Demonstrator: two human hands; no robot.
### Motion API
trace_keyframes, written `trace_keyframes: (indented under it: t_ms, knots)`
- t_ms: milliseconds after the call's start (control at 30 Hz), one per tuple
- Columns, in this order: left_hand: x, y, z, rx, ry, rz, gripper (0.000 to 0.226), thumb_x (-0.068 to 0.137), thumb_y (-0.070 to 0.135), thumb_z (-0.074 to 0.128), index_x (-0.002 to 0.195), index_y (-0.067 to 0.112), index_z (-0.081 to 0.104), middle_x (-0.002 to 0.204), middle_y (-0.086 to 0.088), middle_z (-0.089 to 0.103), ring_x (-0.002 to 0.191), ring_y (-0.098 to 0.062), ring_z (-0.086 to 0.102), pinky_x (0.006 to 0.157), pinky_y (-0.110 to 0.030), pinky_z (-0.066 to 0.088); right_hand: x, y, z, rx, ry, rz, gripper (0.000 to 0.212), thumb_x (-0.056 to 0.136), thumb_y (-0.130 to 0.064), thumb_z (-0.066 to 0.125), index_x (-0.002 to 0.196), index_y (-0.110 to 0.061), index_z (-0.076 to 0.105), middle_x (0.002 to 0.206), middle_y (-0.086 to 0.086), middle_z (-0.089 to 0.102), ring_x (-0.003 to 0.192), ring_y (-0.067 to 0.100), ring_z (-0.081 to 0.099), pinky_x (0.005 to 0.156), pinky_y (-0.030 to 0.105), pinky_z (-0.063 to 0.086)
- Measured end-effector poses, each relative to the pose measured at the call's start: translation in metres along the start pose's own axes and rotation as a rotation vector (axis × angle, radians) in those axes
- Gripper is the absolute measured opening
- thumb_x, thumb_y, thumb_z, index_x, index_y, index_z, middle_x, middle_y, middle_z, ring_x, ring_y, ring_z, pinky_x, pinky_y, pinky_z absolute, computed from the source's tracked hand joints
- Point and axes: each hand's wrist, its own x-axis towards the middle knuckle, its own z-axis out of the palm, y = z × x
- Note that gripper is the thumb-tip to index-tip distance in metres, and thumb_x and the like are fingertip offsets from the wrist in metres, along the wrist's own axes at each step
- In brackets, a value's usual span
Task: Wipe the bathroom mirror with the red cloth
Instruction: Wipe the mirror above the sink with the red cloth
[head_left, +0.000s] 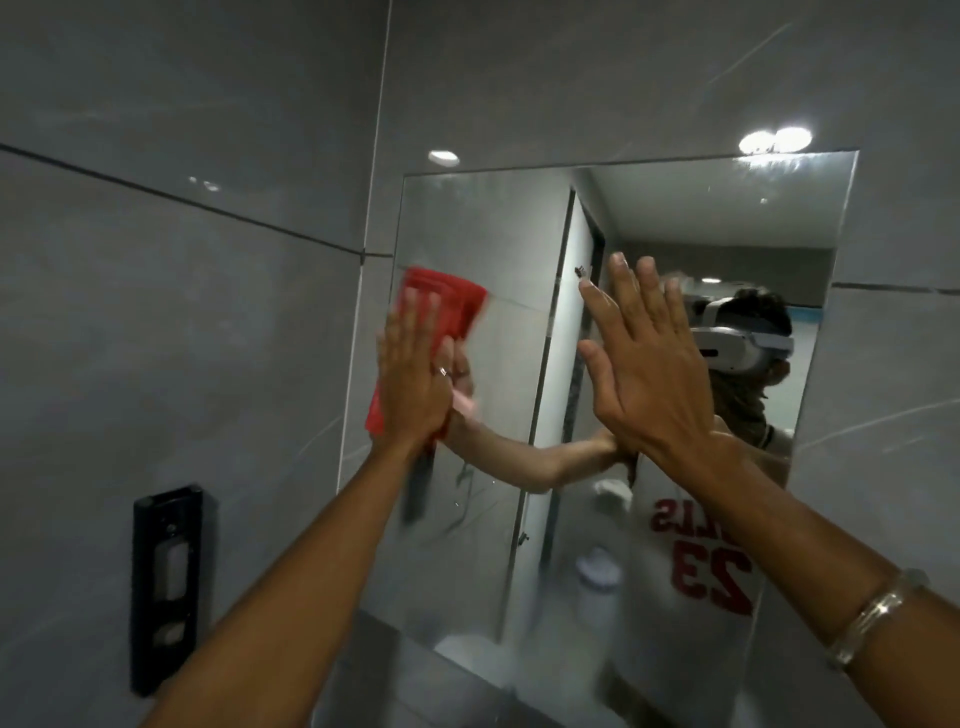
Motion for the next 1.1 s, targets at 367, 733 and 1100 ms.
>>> trace_keyframes:
  t_ms: [367,733,1100]
  knots:
    - [-0.094,-0.043,0.001,0.038,-0.147,0.202,0.061,0.108,0.043,0.026,0.162,0.016,0.019,0.173,-0.009,0.007,0.161,-0.028,-0.001,0.130,-0.047,-0.004,-0.063,-0.034,0.024,0.038,-0.072,-0.077,0.065,0.105,-0.052,0.009,0.162,-0.020,0.011,0.171,0.014,0.002,0.159,0.031,-0.003,0.129,0.053,0.003]
    - [-0.271,-0.005,0.042,-0.043,-0.150,-0.176,0.065,0.108,0.043,0.018,0.164,0.015,0.002,0.173,-0.008,-0.004,0.160,-0.032,0.000,0.130,-0.050,-0.003,-0.149,-0.063,0.043,0.151,-0.132,-0.088,0.059,0.106,-0.044,0.021,0.158,-0.016,0.020,0.168,0.019,0.016,0.158,0.036,0.008,0.128,0.056,0.010]
    - [-0.256,-0.057,0.032,-0.081,-0.033,-0.418,0.079,0.106,0.061,0.016,0.161,0.004,0.016,0.170,-0.018,0.013,0.159,-0.030,0.011,0.130,-0.054,0.005,-0.220,-0.018,0.011,0.164,-0.021,-0.058,0.057,0.104,-0.038,0.032,0.152,-0.008,0.041,0.165,0.021,0.024,0.158,0.033,0.005,0.127,0.057,0.008]
